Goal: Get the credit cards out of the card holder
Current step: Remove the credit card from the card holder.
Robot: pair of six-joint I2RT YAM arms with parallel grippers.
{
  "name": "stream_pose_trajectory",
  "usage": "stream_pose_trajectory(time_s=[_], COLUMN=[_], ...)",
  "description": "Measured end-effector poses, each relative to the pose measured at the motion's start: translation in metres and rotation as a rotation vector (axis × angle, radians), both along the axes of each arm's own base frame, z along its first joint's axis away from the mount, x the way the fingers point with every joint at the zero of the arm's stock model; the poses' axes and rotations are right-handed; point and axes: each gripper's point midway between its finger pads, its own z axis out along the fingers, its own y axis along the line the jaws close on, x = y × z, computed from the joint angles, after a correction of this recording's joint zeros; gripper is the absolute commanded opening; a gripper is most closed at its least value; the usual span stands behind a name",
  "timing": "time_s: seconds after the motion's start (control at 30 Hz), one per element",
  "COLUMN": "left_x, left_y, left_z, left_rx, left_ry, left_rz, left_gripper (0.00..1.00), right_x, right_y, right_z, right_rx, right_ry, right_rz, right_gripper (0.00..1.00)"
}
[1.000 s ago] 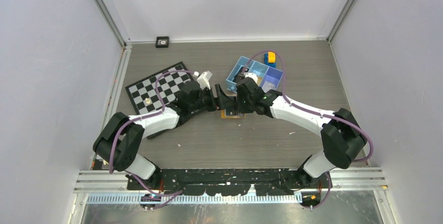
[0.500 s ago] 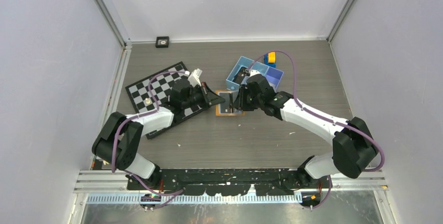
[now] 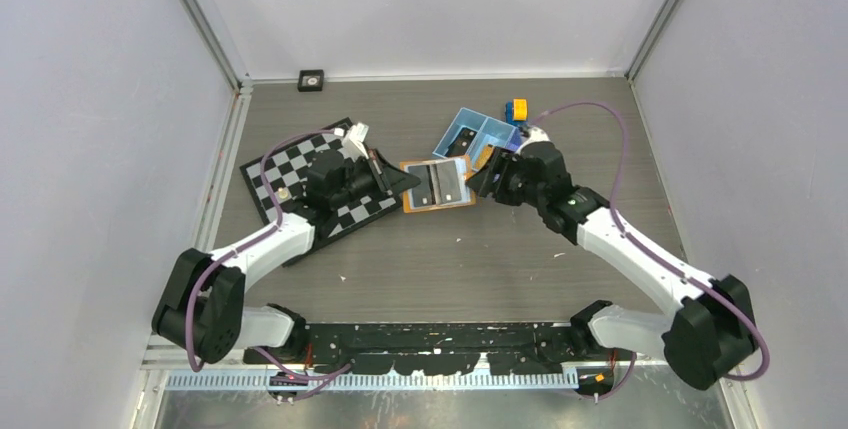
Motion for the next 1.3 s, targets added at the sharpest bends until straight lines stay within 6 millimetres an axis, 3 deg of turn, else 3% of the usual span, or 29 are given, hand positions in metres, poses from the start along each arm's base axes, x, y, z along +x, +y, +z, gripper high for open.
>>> stream_pose_trajectory(time_s=[0.17,0.27,0.5,0.73,0.97,1.3], left_x=[0.006,0.006,0.005,0.001,0.0,-0.003], left_y=[0.013,0.015,0.014,0.011,0.002,-0.007], left_z=[-0.01,-0.014,-0.013,-0.011,-0.008,-0.005], left_rx=[0.045,0.054,0.051,0.032,-0.02,-0.104], left_ry=[0.026,0.043,0.045,0.055,0.066,0.089], left_rz=[0.061,0.067,0.059,0.033,-0.009,-0.053], left_gripper=[0.0,0.0,0.0,0.0,0.0,0.0], right_x=[0.005,0.002,-0.007,-0.019,-0.027,-0.021], right_y=[-0.039,-0.04,0.007,0.047,0.059,0.062], right_z=[0.019,0.025,0.02,0.011,0.007,-0.002], right_rx=[-0.027,-0.01,0.124,0.259,0.279,0.262], right_ry=[-0.089,-0.119,-0.089,-0.006,0.025,0.065], right_rz=[-0.149,-0.146,0.084,0.279,0.336,0.33], right_gripper=[0.64,0.56,0.42,0.41,0.41,0.46])
